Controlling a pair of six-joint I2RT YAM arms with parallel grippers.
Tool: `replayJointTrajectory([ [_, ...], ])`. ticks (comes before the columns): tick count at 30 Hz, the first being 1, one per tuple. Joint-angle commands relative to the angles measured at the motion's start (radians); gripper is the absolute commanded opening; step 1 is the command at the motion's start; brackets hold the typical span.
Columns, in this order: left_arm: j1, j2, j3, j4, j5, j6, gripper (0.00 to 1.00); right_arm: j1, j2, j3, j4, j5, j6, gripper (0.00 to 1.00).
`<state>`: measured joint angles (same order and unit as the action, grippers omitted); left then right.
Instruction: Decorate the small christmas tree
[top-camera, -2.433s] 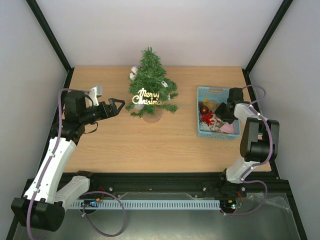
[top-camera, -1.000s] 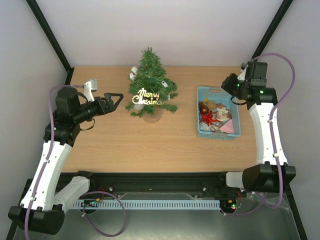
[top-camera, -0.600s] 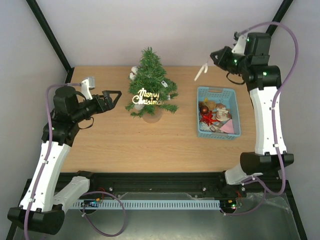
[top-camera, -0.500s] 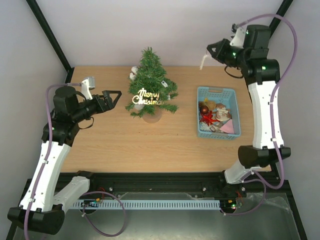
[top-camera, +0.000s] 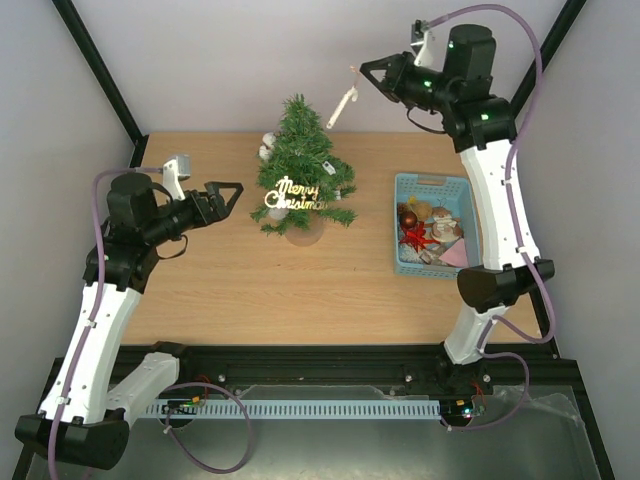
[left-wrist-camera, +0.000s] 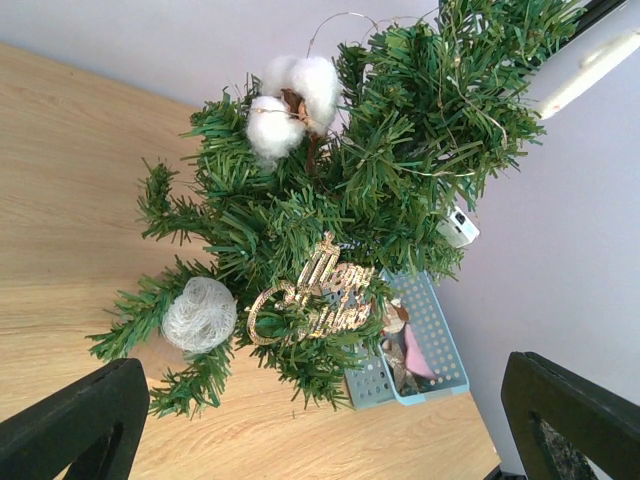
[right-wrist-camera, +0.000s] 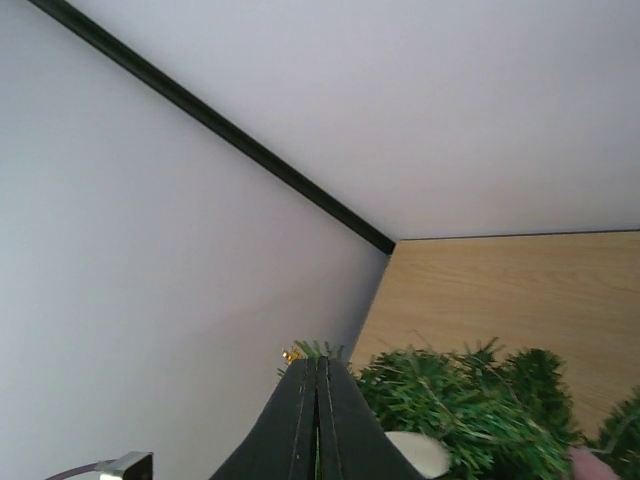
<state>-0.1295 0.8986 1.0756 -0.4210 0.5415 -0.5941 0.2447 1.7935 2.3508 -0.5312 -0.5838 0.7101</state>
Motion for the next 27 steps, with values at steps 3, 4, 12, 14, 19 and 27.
replayJointTrajectory([
  [3,0.005,-0.018,-0.01,-0.013,-0.001,0.007,0.99,0.081,0.051,0.055,0.123,-0.045,0.063,0.01],
  [4,0.005,-0.019,-0.012,-0.012,0.0,0.008,0.99,0.096,0.057,0.056,0.126,-0.04,0.063,0.01],
  [12,0.005,-0.031,-0.025,-0.018,-0.002,0.017,0.99,0.179,0.081,0.058,0.125,0.012,0.044,0.01],
  [14,0.005,-0.031,-0.026,-0.02,-0.002,0.021,0.99,0.196,0.085,0.058,0.123,0.02,0.039,0.01],
  [19,0.005,-0.032,-0.03,-0.025,-0.003,0.03,0.99,0.237,0.095,0.058,0.113,0.043,0.024,0.01],
  [27,0.005,-0.032,-0.039,-0.021,-0.002,0.034,0.99,0.271,0.096,0.057,0.083,0.076,-0.009,0.01],
])
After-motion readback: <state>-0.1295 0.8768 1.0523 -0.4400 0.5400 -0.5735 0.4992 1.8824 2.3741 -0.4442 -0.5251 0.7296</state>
